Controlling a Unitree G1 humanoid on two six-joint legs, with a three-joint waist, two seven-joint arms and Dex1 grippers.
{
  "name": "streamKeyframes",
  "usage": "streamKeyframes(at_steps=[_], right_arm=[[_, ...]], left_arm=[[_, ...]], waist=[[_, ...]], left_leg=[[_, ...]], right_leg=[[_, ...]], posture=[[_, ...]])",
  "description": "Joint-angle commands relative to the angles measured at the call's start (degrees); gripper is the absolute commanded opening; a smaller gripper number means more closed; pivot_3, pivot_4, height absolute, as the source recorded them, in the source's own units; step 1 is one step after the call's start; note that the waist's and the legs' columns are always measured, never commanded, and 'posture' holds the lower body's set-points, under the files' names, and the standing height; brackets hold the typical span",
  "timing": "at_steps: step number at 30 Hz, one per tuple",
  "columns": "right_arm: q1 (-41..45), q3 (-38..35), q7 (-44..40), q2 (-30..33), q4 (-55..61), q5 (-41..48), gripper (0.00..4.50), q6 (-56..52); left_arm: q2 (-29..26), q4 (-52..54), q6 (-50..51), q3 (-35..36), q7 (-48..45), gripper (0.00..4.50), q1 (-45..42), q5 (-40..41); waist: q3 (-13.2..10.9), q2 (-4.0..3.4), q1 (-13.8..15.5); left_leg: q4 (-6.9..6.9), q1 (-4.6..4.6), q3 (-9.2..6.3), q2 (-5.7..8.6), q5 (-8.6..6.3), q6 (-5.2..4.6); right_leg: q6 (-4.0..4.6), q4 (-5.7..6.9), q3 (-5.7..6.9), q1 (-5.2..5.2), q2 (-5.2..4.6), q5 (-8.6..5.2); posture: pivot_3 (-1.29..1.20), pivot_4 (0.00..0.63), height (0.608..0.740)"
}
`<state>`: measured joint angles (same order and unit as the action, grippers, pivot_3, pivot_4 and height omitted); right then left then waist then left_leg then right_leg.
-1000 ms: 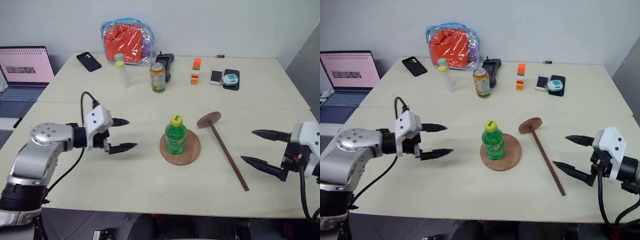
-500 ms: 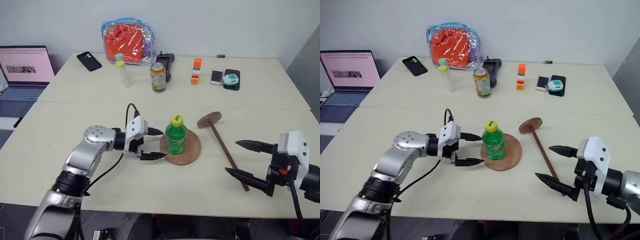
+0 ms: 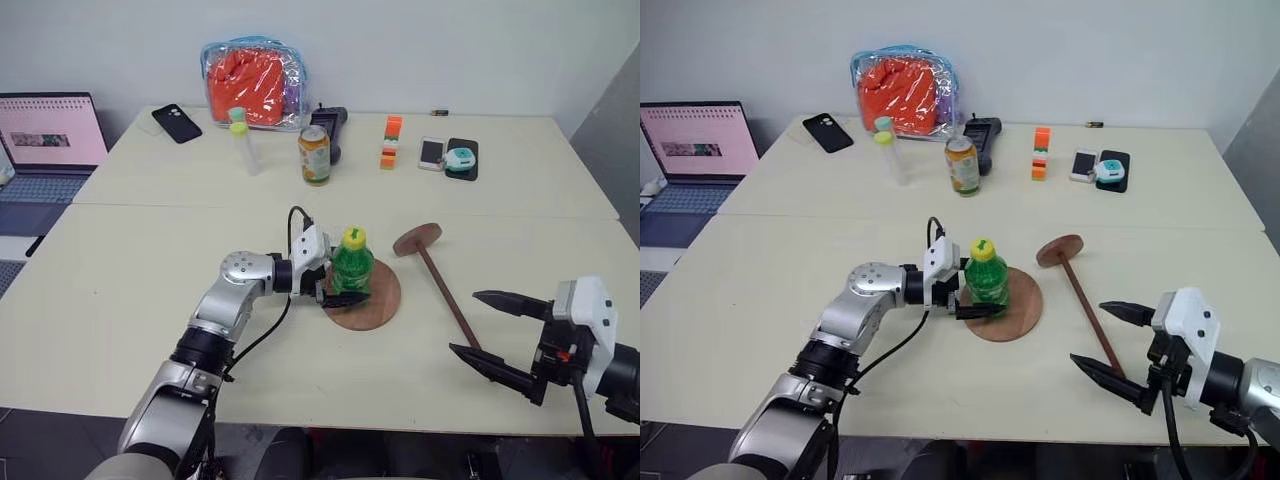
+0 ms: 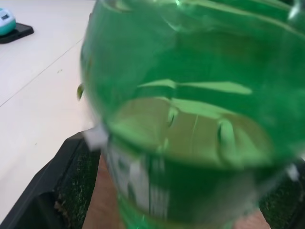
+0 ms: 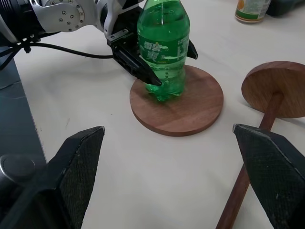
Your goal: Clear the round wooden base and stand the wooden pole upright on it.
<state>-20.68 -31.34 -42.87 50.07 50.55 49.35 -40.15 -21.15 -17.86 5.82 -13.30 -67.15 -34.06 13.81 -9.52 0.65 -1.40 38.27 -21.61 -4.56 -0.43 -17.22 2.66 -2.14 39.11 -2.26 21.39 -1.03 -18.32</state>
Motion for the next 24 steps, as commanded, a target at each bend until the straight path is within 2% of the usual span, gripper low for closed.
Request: streamKeyframes(at_steps=[1,3,7,10,13,18,22,24], right_arm=[[0.27,-1.07,-0.71,-0.21,1.23,-0.21,4.5,2.24],[0.4,-0.8,-0.89,-0.26,1.2,-0.18,4.5,2.66],[0.75,-0.06,-1.05,-0.15,0.81,-0.79,4.5,3.4],[2.02,1.25,-1.23,-0.14,0.42,-1.04,4.5,4.17],[5.1,4.33,-1.33,0.15,-0.44,-1.13,4.5,4.65],[12.09,9.86,-1.53,0.9,-3.1,-2.08,4.5,5.17],[22.83,18.56,-0.08,-1.14,-6.64,-4.65,4.5,5.83],[26.36,21.51,0.13,-1.72,-7.85,-5.35,4.5,5.0]], left_arm=[[0.0,1.25,0.59,1.05,-1.43,3.47,-0.25,1.56],[0.08,1.5,0.73,1.12,-1.62,3.26,-0.08,1.67],[0.4,2.79,1.55,2.05,-0.83,3.21,0.19,2.69],[0.68,3.27,3.21,5.2,3.42,3.21,-0.3,3.96],[0.38,2.33,3.27,10.89,10.85,3.21,-1.27,4.26],[-3.88,-2.3,0.68,20.2,24.11,3.21,-3.06,1.06],[-9.7,-13.19,-2.46,27.62,37.12,3.21,-4.97,-1.81],[-11.5,-16.5,-3.15,29.2,39.51,3.21,-5.21,-1.93]], waist=[[0.0,0.0,-0.01],[0.0,0.0,-0.03],[0.0,0.0,-0.04],[0.0,0.0,-0.04],[-0.03,0.05,-0.23],[-0.04,0.06,-0.43],[-0.05,0.09,-0.46],[-0.07,0.16,-0.56]], left_leg=[[0.0,0.0,0.0,0.0,0.0,0.0],[0.01,0.0,0.0,0.01,0.0,0.0],[0.01,0.0,-0.01,0.0,0.0,0.0],[0.01,0.0,-0.01,0.0,0.0,0.0],[0.03,0.0,-0.04,-0.01,0.0,0.0],[0.04,0.03,-0.13,-0.07,0.0,0.0],[0.02,0.05,-0.14,-0.04,0.0,0.01],[0.02,0.09,-0.06,-0.08,0.0,0.01]], right_leg=[[0.0,0.0,0.0,0.0,0.0,0.0],[0.0,0.01,0.0,-0.01,0.0,0.0],[0.0,0.0,0.01,0.0,0.0,0.0],[0.0,0.0,0.0,0.0,0.0,0.0],[0.0,0.02,0.0,0.0,0.0,0.0],[0.0,0.09,-0.01,0.06,0.03,0.0],[0.0,0.08,0.04,0.08,0.0,0.0],[-0.01,0.09,-0.01,0.13,-0.01,0.01]], posture=[[0.0,0.15,0.74],[0.0,0.15,0.74],[0.0,0.15,0.74],[0.0,0.15,0.74],[0.0,0.15,0.74],[0.0,0.15,0.74],[0.0,0.15,0.74],[0.0,0.15,0.74]])
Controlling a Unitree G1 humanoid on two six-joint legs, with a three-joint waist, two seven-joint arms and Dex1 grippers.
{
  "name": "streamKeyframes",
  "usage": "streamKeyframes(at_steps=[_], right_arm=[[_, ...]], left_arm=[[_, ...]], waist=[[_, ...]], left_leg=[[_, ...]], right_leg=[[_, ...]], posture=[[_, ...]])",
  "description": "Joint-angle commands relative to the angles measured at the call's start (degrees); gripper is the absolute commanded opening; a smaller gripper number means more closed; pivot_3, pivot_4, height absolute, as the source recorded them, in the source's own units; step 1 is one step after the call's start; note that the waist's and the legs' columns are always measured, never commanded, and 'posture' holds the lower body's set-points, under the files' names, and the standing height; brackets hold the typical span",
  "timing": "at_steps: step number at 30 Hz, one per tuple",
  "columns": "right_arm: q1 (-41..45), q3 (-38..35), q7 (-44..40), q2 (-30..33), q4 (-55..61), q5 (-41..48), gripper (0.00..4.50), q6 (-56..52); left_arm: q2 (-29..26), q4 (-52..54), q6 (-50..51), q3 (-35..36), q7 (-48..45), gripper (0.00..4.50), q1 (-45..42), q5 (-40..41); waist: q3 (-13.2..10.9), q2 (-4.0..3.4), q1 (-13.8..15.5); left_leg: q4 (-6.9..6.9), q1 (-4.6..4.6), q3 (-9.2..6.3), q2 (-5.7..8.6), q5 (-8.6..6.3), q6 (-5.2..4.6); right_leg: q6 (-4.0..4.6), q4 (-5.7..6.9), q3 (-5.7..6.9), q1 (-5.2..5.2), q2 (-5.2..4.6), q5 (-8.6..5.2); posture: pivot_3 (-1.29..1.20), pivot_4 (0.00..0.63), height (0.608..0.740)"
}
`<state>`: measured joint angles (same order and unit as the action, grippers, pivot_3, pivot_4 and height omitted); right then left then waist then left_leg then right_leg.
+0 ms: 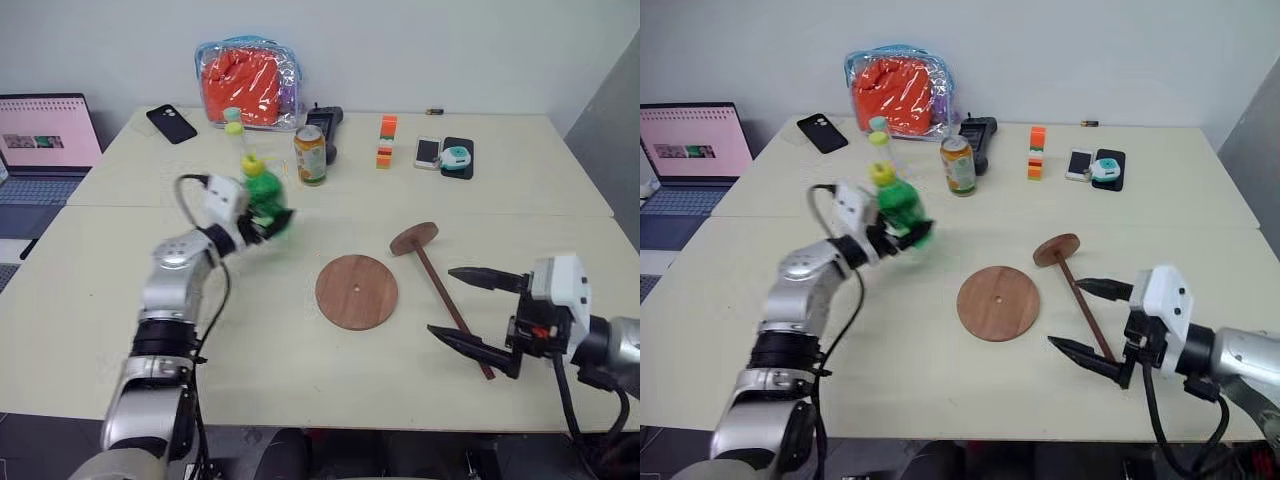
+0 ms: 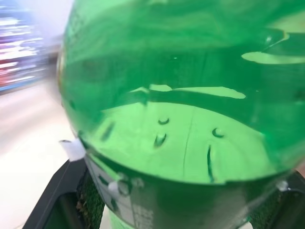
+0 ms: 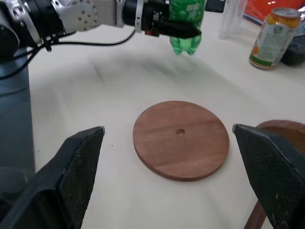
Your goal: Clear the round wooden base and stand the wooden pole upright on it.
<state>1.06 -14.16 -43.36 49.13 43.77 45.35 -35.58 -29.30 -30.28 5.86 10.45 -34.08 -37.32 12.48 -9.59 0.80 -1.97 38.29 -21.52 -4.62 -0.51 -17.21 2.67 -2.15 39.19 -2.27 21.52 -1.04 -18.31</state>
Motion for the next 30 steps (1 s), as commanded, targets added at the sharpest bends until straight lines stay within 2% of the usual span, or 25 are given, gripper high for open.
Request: streamKeyframes(at_steps=[1,5,9,16,18,19,20,22,30], right_arm=[[6.28,5.78,0.51,-1.16,-1.72,-1.87,4.5,0.2],[14.43,12.15,-0.91,-3.35,-4.88,-2.67,4.5,-0.7],[20.56,16.57,-3.26,-4.85,-7.59,-2.58,4.5,-2.12],[23.8,19.28,-6.82,-5.3,-10.17,-4.87,4.5,-1.1],[23.98,19.36,-7.33,-5.4,-10.39,-4.91,4.5,-1.19],[23.95,19.37,-7.49,-5.43,-10.4,-5.06,4.5,-1.19],[23.93,19.34,-7.64,-5.46,-10.39,-5.22,4.5,-1.2],[23.91,19.26,-7.9,-5.52,-10.38,-5.48,4.5,-1.26],[23.43,18.62,-7.25,-5.77,-9.61,-5.62,4.5,-2.1]], left_arm=[[-4.04,-5.28,-3.44,6.12,7.51,3.21,-1.9,-0.61],[-7.9,-10.89,-4.37,9.44,10.53,3.21,-1.28,-0.39],[-8.86,-15.36,-5.89,10.02,11.2,3.21,-2.24,-0.12],[-8.52,-18.8,-5.33,9.86,9.46,3.21,-2.84,0.92],[-8.44,-19.28,-5.44,9.76,9.53,3.91,-2.22,0.7],[-8.39,-19.28,-5.44,9.75,9.61,3.92,-2.02,0.67],[-8.31,-19.03,-5.62,9.61,9.47,4.27,-1.7,0.6],[-8.17,-18.56,-5.72,9.5,9.29,4.48,-1.29,0.62],[-7.49,-9.64,-2.59,10.8,8.83,4.48,6.33,2.92]], waist=[[-0.01,0.01,0.12],[0.01,0.13,0.73],[0.04,0.23,0.81],[0.08,0.31,0.92],[0.08,0.31,0.75],[0.08,0.31,0.62],[0.08,0.31,0.57],[0.09,0.31,0.41],[0.09,0.31,0.27]], left_leg=[[-0.02,-0.04,-0.04,0.01,0.0,0.0],[0.04,-0.49,-0.09,0.07,0.13,0.24],[0.42,-0.93,-0.25,0.13,0.13,0.25],[0.66,-1.16,-0.34,0.24,0.13,0.24],[0.66,-1.15,-0.32,0.23,0.13,0.24],[0.66,-1.15,-0.32,0.23,0.13,0.24],[0.66,-1.15,-0.32,0.22,0.13,0.24],[0.66,-1.13,-0.31,0.22,0.13,0.24],[0.66,-1.05,-0.23,0.15,0.13,0.23]], right_leg=[[0.0,0.0,0.05,0.05,0.0,0.0],[-0.01,-0.09,0.14,0.37,-0.07,0.0],[-0.05,0.0,0.19,0.59,-0.16,0.03],[-0.06,0.35,0.33,0.81,-0.21,0.03],[-0.06,0.38,0.32,0.82,-0.21,0.03],[-0.06,0.39,0.32,0.82,-0.21,0.03],[-0.06,0.41,0.32,0.83,-0.21,0.03],[-0.06,0.44,0.31,0.84,-0.21,0.03],[-0.06,0.57,0.21,0.85,-0.26,0.03]], posture=[[0.0,0.15,0.74],[0.0,0.15,0.74],[0.0,0.15,0.74],[0.0,0.15,0.74],[0.0,0.15,0.74],[0.0,0.15,0.74],[0.0,0.15,0.74],[0.0,0.15,0.74],[0.0,0.15,0.74]])
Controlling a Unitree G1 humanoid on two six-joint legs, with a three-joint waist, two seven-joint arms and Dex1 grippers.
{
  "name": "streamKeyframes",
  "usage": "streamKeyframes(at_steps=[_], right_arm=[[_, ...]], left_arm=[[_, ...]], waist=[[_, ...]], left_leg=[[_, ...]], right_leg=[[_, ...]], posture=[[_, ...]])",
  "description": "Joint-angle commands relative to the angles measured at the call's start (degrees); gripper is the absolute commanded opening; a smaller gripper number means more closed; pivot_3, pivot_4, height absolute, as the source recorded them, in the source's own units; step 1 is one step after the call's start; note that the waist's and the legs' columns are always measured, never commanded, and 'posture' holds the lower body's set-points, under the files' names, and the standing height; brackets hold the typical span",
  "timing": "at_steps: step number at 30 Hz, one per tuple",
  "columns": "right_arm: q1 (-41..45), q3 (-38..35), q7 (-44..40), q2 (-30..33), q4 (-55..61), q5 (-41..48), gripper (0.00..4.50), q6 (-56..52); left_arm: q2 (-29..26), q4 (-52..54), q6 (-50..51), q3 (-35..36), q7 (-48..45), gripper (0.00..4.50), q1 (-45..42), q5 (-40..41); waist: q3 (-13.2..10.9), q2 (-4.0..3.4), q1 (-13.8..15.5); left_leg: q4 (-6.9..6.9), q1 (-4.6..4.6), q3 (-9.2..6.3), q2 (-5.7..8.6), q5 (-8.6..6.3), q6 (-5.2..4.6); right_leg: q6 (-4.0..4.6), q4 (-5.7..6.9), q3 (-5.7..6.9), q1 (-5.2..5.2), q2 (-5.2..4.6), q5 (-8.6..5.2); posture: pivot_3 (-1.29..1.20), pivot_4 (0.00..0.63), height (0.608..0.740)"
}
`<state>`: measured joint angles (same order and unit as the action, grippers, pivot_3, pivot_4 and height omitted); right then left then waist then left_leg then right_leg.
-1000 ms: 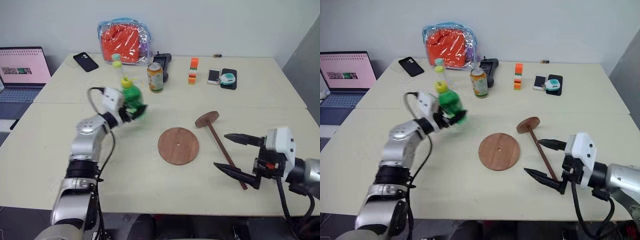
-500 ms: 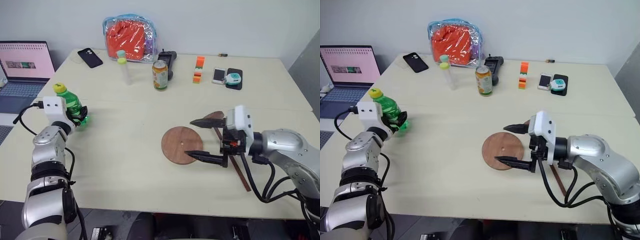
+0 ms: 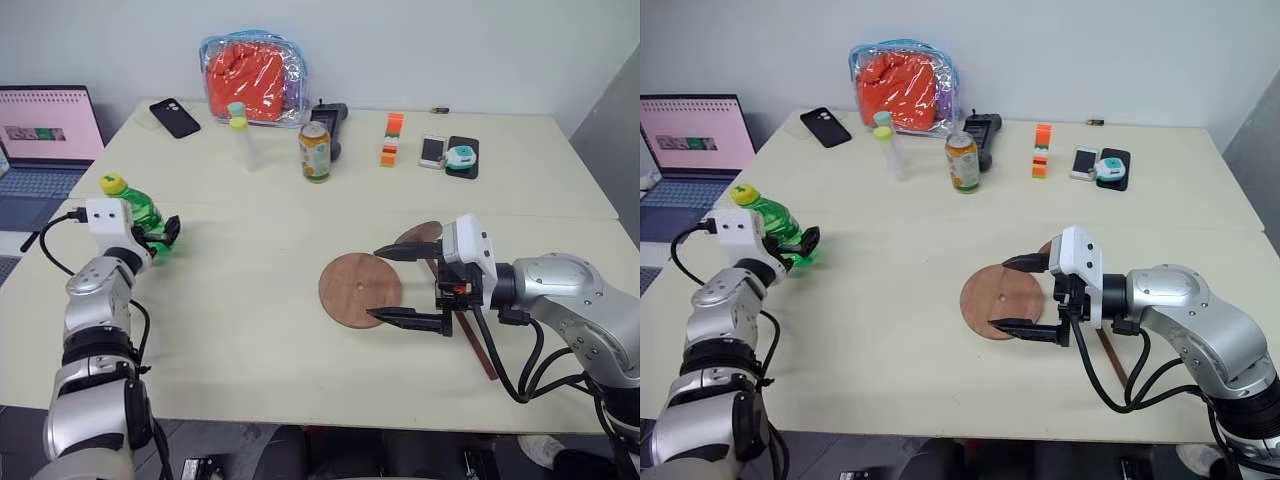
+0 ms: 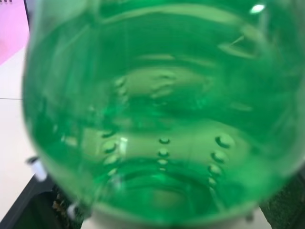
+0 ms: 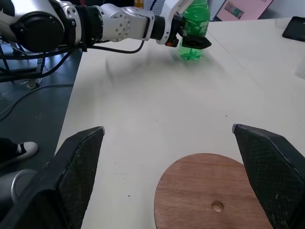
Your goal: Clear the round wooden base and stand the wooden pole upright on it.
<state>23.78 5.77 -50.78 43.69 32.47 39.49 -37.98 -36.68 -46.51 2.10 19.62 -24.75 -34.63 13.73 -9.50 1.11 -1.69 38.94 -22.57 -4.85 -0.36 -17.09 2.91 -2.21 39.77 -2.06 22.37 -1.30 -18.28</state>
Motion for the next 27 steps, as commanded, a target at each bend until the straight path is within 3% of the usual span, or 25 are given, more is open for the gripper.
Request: streamKeyframes(at_steps=[1,11,16,19,22,27], right_arm=[[0.61,-1.31,0.25,-0.35,1.73,0.15,4.5,0.32],[-4.0,-2.87,2.79,-0.4,2.97,-2.12,4.5,1.61],[-7.96,-8.32,6.91,1.04,3.26,-4.22,4.5,0.75],[-9.77,-11.59,9.27,2.29,3.47,-4.57,4.5,-1.11],[-11.48,-15.83,11.41,3.15,4.0,-2.11,4.5,-5.23],[-12.17,-19.29,17.85,3.47,5.08,1.37,4.5,-15.89]], left_arm=[[-0.1,8.06,1.64,1.87,-0.42,4.48,4.84,2.01],[-3.13,23.86,8.79,5.74,-1.1,4.48,21.76,4.01],[-7.66,48.75,12.99,7.07,-11.36,4.48,40.32,6.92],[-10.51,62.33,16.65,5.91,-16.32,4.48,46.04,9.88],[-12.48,72.44,21.69,2.22,-18.34,4.48,45.59,12.9],[-12.74,75.44,28.9,-12.17,-22.94,4.48,28.83,16.05]], waist=[[0.0,0.0,-0.03],[0.01,0.01,0.0],[0.02,0.03,0.02],[0.03,0.02,0.64],[0.03,0.0,1.66],[-0.03,-0.17,1.75]], left_leg=[[0.0,0.02,0.02,-0.03,0.0,0.0],[-0.01,0.08,-0.01,-0.12,-0.1,-0.18],[-0.08,0.09,0.04,-0.13,-0.13,-0.19],[-0.1,0.12,0.02,-0.14,-0.13,-0.19],[-0.08,0.24,0.0,-0.11,-0.13,-0.19],[-0.14,0.66,0.17,-0.09,-0.14,-0.22]], right_leg=[[0.0,0.01,-0.04,0.01,-0.03,0.0],[0.0,0.12,-0.16,0.03,-0.05,0.0],[0.01,0.05,-0.29,0.01,-0.09,0.0],[0.02,0.03,-0.28,-0.04,-0.12,-0.01],[0.03,0.11,-0.25,-0.17,-0.1,0.0],[0.04,0.08,-0.29,-0.52,0.15,0.0]], posture=[[0.0,0.15,0.74],[0.0,0.15,0.74],[0.0,0.15,0.74],[0.0,0.15,0.74],[0.0,0.15,0.74],[0.0,0.15,0.74]])
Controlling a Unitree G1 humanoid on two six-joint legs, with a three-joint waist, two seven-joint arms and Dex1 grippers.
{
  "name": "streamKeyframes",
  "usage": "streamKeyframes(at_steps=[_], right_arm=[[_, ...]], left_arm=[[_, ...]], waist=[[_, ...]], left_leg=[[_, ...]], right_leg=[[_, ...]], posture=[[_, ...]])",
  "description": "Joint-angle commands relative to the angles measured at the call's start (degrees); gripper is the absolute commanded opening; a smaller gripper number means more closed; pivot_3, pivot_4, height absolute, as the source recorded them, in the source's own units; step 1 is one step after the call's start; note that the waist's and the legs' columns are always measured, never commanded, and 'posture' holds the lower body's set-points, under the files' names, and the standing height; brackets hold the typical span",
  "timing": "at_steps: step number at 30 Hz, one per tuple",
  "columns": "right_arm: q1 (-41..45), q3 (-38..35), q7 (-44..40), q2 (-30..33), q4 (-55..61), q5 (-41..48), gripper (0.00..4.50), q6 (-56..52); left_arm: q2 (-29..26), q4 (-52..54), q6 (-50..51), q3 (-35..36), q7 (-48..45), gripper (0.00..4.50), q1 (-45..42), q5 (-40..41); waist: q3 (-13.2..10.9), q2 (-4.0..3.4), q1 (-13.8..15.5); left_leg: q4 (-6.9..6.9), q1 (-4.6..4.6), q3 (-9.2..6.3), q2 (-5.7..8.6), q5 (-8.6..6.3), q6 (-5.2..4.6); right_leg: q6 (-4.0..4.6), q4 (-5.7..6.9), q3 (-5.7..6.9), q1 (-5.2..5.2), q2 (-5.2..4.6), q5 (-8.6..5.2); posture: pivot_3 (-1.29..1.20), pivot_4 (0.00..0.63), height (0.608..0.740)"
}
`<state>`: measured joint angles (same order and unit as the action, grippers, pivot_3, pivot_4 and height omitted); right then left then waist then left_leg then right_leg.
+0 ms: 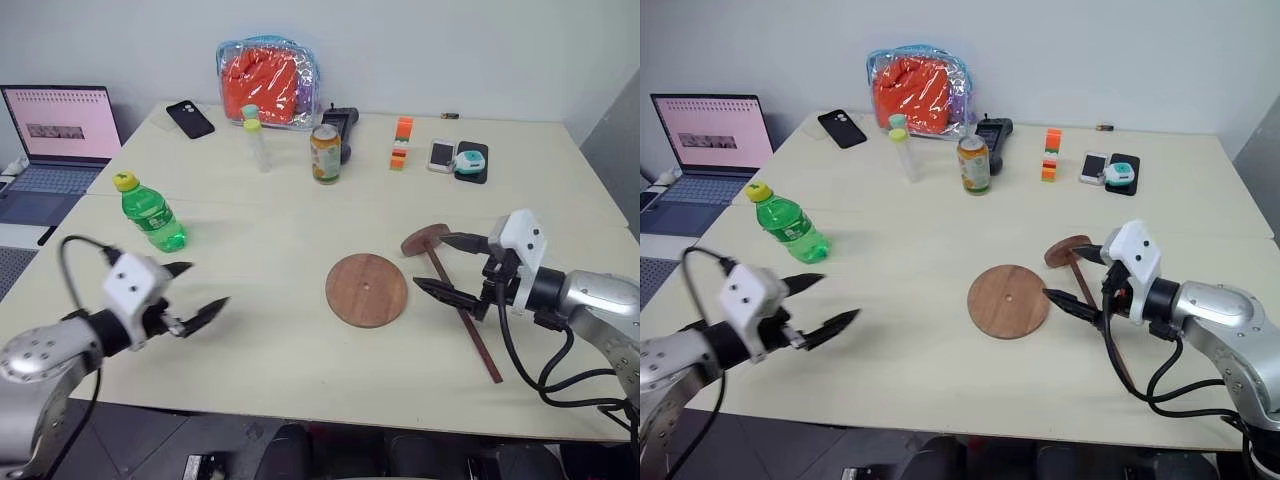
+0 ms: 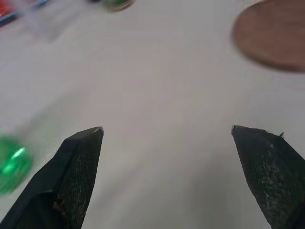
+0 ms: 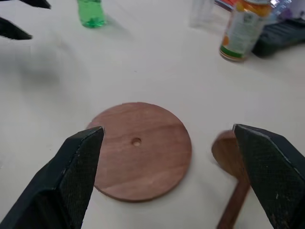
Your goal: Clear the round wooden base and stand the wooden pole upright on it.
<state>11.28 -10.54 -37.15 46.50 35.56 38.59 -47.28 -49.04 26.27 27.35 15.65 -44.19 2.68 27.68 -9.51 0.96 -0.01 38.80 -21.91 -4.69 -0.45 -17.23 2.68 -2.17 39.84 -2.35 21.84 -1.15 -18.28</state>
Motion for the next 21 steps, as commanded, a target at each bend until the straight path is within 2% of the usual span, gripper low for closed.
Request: streamKeyframes(at_steps=[1,3,6,10,12,16,21], right_arm=[[1.64,-1.8,6.85,1.14,2.22,1.97,4.5,-10.66],[4.2,-0.32,9.18,2.04,1.86,1.42,4.5,-14.88],[7.62,0.1,9.58,2.99,-1.22,2.1,4.5,-19.93],[13.69,4.67,12.06,0.76,-5.55,1.7,4.5,-27.79],[15.76,5.18,11.64,0.11,-7.09,2.52,4.5,-30.77],[25.02,8.24,12.38,-5.18,-13.9,2.92,4.5,-38.82],[31.33,12.43,13.73,-8.85,-21.95,-0.26,4.5,-42.63]], left_arm=[[-1.49,2.34,3.57,-11.68,-7.38,4.48,-11.64,1.88],[-2.94,1.11,1.9,-15.65,-12.4,4.48,-15.45,0.46],[-1.85,-0.61,2.21,-19.04,-14.61,4.48,-20.71,0.33],[-0.34,-3.42,0.3,-23.33,-18.37,4.48,-26.32,-1.44],[0.3,-3.67,0.26,-24.35,-19.54,4.48,-27.78,-1.5],[1.97,-5.84,-3.53,-26.12,-20.85,4.48,-29.31,-4.36],[4.52,-5.23,-4.44,-27.35,-19.17,4.48,-28.4,-6.72]], waist=[[-0.01,-0.01,-0.1],[-0.02,-0.04,-0.71],[-0.07,-0.11,-1.97],[-0.07,-0.11,-1.98],[-0.07,-0.11,-1.87],[-0.08,-0.12,-1.91],[-0.08,-0.12,-1.78]], left_leg=[[0.02,0.02,0.04,0.02,0.0,0.0],[0.01,0.04,0.11,0.01,0.0,-0.01],[-0.1,0.04,0.23,-0.02,-0.02,-0.04],[-0.1,0.0,0.24,-0.05,-0.06,-0.11],[-0.1,-0.05,0.23,-0.07,-0.06,-0.11],[-0.07,-0.13,0.24,-0.08,-0.06,-0.12],[-0.07,-0.17,0.21,-0.1,-0.06,-0.12]], right_leg=[[0.0,-0.04,0.05,-0.08,0.07,-0.02],[0.0,-0.01,0.04,-0.07,0.12,-0.01],[0.03,0.01,-0.09,0.13,0.13,-0.03],[0.04,0.02,-0.09,0.21,0.32,-0.03],[0.05,0.0,-0.07,0.21,0.32,-0.04],[0.05,0.02,-0.12,0.3,0.25,-0.04],[0.05,0.01,-0.08,0.35,0.26,-0.04]], posture=[[0.0,0.15,0.74],[0.0,0.15,0.74],[0.0,0.15,0.74],[0.0,0.15,0.74],[0.0,0.15,0.74],[0.0,0.15,0.74],[0.0,0.15,0.74]])
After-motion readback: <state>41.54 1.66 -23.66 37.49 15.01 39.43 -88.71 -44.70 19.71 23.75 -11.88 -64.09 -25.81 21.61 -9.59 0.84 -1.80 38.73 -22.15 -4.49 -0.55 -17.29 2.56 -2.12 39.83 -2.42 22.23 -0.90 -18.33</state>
